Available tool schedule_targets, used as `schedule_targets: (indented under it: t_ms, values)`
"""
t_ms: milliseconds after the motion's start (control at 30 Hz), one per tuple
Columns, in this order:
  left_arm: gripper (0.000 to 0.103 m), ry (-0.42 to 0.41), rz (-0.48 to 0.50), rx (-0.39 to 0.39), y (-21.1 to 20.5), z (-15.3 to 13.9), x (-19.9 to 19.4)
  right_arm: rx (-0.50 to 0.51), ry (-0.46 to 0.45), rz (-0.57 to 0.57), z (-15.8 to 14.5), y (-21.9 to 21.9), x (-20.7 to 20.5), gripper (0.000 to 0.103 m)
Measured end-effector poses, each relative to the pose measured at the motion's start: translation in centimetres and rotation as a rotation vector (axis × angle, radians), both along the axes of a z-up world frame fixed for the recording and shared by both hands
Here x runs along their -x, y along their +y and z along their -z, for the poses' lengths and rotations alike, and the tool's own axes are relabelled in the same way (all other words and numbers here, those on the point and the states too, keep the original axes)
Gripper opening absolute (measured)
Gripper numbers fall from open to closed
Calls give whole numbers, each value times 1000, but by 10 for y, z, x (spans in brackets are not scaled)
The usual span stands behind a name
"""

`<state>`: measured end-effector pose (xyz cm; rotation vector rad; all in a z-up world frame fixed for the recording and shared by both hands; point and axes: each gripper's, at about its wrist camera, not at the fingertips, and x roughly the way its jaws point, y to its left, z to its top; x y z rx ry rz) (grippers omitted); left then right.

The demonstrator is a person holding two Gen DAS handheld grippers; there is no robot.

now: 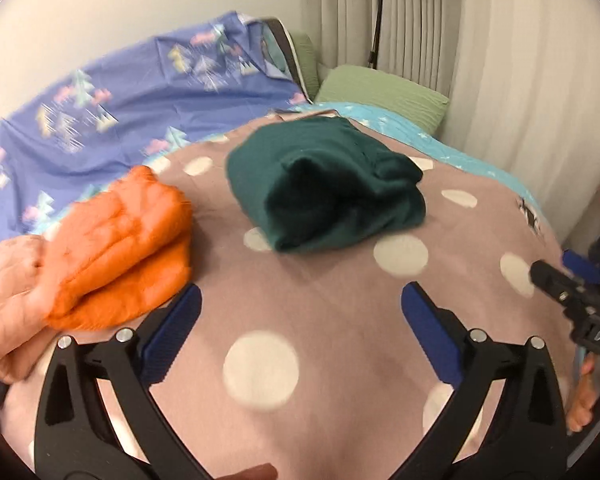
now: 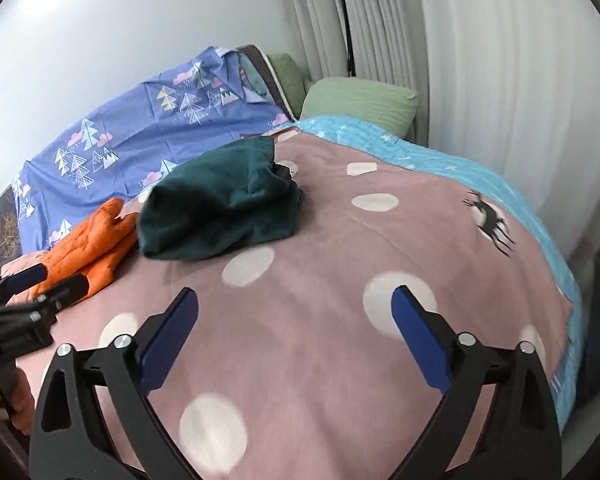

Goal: Fold large clothes

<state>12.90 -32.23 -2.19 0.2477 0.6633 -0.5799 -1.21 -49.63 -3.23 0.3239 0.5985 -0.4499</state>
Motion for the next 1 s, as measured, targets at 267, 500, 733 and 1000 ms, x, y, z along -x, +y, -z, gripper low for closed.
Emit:
schedule_targets:
  t_ms: [267,500,733,1000]
  values:
    - [101,-3,-36,28,68,19,87,99,-36,-29,-18,70,58,102]
    - [101,-42,-81,45,112,0,124,208,-53,-16,-39,111,82,102]
    - [101,-43,-108,21,133,-4,150,229,-64,-48,-48,139,97,102]
    - [101,-79,-116,60,153,-22,170,235,-57,-62,-50,155,102,102]
